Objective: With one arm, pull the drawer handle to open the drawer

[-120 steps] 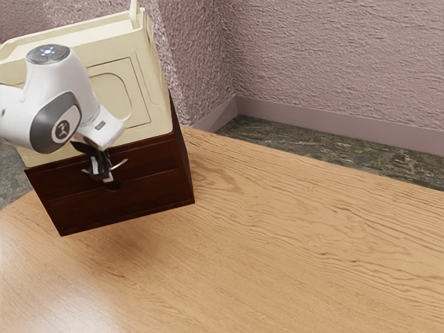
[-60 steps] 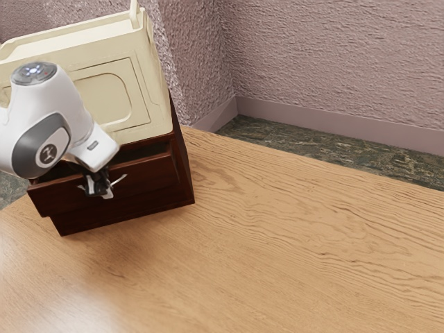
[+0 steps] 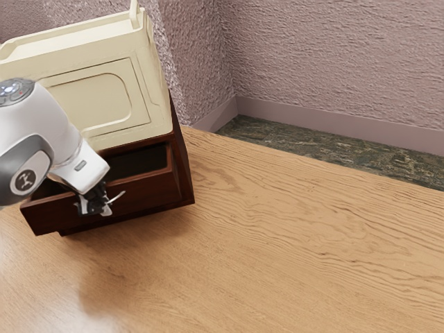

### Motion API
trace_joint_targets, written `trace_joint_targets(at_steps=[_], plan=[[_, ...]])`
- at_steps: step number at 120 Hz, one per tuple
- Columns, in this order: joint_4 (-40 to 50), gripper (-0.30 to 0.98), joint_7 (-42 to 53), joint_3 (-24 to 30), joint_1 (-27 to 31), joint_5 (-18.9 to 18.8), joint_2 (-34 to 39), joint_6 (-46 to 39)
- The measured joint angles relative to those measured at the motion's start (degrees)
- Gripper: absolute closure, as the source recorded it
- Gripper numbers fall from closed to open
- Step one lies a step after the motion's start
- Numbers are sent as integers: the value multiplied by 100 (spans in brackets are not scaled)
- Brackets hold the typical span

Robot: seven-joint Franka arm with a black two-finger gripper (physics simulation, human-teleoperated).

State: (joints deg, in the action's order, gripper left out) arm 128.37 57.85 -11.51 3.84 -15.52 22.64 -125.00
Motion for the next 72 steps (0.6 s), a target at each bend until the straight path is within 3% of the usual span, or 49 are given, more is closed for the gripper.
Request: trace_joint_targets(at_steps=[72], plan=[[715,79,-41,16,-135,127,927,68]])
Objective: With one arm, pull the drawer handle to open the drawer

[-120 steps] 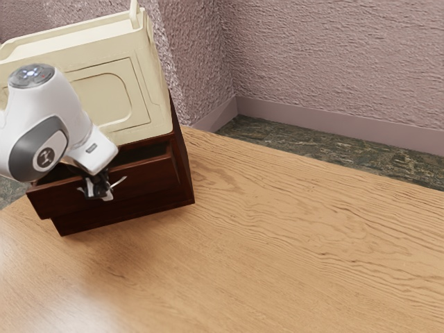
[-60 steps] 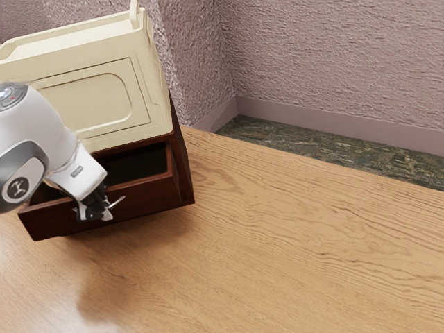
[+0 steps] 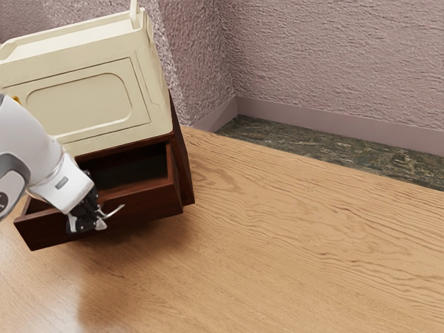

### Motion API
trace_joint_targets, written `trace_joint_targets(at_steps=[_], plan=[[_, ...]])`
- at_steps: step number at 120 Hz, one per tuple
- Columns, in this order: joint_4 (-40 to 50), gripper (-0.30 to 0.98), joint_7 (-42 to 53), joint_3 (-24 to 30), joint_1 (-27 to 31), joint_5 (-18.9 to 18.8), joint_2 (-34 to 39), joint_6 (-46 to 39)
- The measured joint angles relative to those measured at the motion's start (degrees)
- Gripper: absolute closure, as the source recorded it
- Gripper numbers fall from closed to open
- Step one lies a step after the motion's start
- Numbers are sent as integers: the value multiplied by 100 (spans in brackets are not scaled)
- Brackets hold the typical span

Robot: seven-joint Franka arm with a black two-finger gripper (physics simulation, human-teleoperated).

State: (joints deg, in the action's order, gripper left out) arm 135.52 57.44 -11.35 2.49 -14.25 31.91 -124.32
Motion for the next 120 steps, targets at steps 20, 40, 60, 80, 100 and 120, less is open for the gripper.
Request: trace_joint_targets(at_steps=[20,40,60,80,100,120], plan=[[21,79,1,23,5,18,60,58],[26,78,-3,40,14,67,67,117],[18,74,-1,61,13,122,68,196],[1,68,22,86,18,214,71,296],[-12,64,51,137,40,279,139,388],[-67,62,73,225,95,304,346,531]])
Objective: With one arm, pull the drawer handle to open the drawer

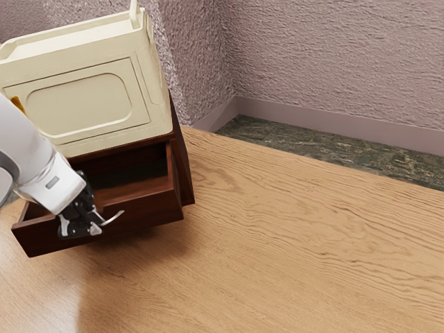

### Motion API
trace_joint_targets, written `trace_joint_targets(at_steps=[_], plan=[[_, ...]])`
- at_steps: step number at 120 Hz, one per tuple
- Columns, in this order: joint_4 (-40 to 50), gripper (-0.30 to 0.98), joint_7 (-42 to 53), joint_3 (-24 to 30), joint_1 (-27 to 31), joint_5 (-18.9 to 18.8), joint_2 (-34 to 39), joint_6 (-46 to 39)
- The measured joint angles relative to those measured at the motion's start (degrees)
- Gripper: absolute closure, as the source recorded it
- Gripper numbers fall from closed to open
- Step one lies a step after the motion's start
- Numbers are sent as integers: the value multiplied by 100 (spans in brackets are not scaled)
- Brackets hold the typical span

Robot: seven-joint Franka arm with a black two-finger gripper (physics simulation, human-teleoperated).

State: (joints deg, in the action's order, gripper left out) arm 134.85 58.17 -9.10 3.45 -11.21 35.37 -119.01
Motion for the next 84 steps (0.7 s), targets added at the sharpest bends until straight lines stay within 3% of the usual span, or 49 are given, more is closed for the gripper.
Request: trace_joint_targets(at_steps=[21,45,66,84], plan=[[-1051,59,21,180,-27,108,-214,637],[-3483,52,92,242,-190,523,-1950,2087],[-5212,26,195,256,-209,918,-3431,3358],[-5475,13,260,241,-323,1094,-3678,3944]])
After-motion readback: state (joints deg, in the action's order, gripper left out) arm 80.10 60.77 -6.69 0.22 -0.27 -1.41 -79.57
